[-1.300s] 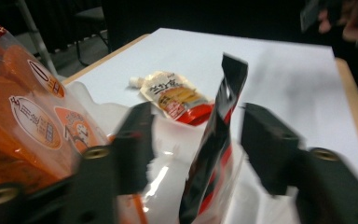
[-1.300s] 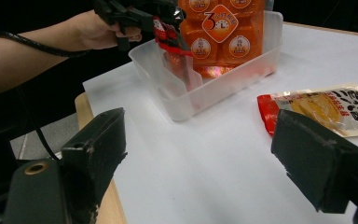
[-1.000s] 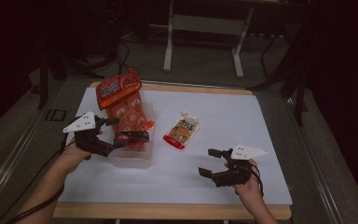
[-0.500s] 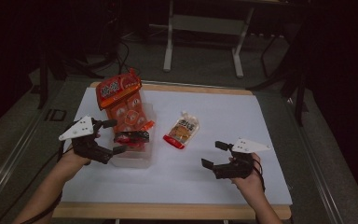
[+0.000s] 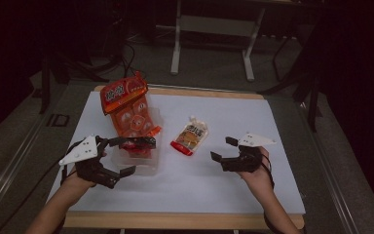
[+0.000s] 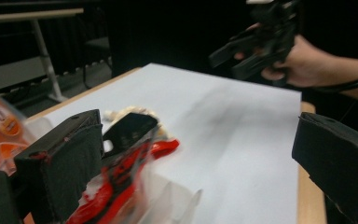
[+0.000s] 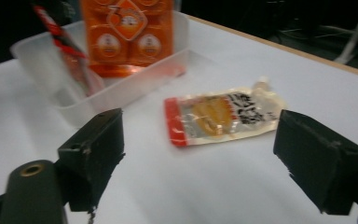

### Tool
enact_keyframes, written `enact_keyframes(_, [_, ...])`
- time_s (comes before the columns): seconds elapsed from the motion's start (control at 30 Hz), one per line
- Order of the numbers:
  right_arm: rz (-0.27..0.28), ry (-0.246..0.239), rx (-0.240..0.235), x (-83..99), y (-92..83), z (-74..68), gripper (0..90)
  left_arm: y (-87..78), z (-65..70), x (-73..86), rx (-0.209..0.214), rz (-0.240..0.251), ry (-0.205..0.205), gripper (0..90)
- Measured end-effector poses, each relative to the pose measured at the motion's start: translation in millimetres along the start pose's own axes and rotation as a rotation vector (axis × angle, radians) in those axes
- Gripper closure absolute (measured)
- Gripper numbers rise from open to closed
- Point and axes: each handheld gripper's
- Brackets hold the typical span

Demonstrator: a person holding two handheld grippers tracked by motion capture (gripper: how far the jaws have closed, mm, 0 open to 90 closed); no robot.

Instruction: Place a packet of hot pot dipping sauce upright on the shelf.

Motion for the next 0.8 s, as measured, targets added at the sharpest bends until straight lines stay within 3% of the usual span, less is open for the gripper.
enact_keyframes(0.13, [-0.003,-0.002,0.012,-0.8,7.0,7.2,18.5,2.2,16.1,2.5,-0.006,-0.007,0.012,2.7])
enact_keyframes(0.3, [-0.004,0.011,0.031,-1.8,15.4,17.8,21.2,6.1,30.1,8.9,-0.002,0.008,-0.014,2.7])
enact_keyframes(0.57, [-0.014,0.026,0.046,-4.9,27.8,31.0,22.5,15.2,56.2,22.0,0.02,0.002,0.003,2.7])
enact_keyframes(0.7, [-0.025,0.028,0.044,-6.6,38.7,35.7,23.1,21.3,64.5,31.0,0.04,-0.003,-0.021,2.7])
enact_keyframes(0.8, [-0.036,0.031,0.051,-7.3,47.2,40.3,23.1,25.1,69.2,36.3,0.04,-0.01,-0.015,2.7])
Point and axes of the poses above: each handheld gripper's, and its own axes: y roughly forward along the jaws, x roughly out of its underside, z roughly to its right, and after that the axes turned 12 degrees about z, right-handed
